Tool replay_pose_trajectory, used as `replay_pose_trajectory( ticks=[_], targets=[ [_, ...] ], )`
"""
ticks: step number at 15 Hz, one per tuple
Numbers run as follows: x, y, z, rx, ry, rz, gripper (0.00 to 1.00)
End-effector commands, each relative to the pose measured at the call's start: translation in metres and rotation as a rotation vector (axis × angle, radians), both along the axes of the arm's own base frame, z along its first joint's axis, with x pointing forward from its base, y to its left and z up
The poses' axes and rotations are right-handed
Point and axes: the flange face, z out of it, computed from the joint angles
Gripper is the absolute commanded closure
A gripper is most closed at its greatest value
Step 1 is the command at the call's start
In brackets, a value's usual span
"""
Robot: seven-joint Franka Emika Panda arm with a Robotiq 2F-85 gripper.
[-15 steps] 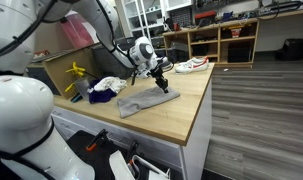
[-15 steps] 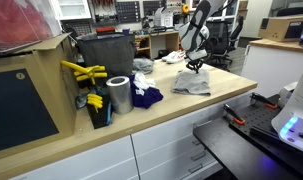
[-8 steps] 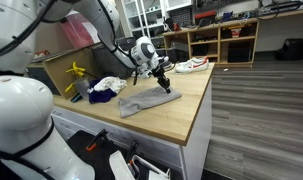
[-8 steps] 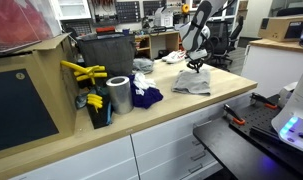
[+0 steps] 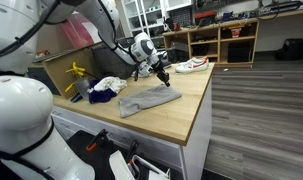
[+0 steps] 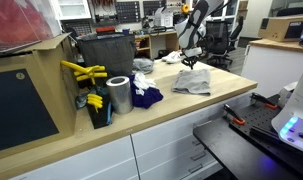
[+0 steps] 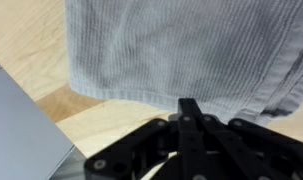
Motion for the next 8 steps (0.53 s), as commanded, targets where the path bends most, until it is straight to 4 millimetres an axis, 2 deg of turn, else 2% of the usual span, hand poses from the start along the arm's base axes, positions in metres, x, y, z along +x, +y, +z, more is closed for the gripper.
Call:
replay_pose_trajectory(
  ticks=[1,3,4,6,8],
  targets=[
    [0.004,0.02,0.018,0.042,-0.053,0.012,1.0],
    [-0.003,0.042,0.032,0.107,-0.07,0.047,1.0],
    [-0.008,0.058,0.041,0.15,-0.071,0.079,0.74],
    [-0.018,0.09,0.058,0.225,-0.065,0.159,0.66],
    [-0.03,0.123,0.073,0.282,-0.049,0.261,0.51]
  ],
)
